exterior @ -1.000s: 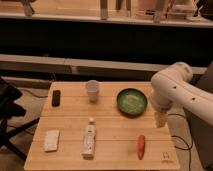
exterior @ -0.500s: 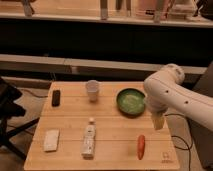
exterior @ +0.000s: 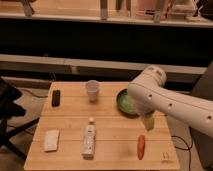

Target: Wipe the white sponge on the table

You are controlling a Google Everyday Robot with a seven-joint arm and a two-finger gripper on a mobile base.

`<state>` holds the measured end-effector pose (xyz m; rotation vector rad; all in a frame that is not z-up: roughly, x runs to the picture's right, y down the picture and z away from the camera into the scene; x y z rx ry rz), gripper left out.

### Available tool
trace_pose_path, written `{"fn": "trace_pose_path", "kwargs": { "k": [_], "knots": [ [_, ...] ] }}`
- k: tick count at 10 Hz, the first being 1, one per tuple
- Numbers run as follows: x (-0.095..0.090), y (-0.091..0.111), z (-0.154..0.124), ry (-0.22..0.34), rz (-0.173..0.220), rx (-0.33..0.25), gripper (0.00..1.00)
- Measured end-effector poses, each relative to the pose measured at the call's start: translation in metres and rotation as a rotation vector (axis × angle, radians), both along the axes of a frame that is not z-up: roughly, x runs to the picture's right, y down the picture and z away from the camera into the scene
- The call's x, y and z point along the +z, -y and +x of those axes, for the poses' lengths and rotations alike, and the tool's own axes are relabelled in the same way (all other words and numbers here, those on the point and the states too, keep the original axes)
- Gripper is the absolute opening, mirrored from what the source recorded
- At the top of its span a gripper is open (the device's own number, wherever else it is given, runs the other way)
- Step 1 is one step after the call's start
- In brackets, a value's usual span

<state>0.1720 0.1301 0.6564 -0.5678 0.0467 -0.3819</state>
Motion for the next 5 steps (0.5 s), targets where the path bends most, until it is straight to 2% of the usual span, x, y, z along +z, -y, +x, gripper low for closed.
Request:
{"fn": "trace_pose_path", "kwargs": {
  "k": [3, 5],
  "knots": [
    [0.004, -0.002, -0.043, 0.042, -0.004, -0.060, 0.80],
    [0.006, -0.006, -0.059, 0.068, -0.008, -0.098, 0.80]
  ]
}}
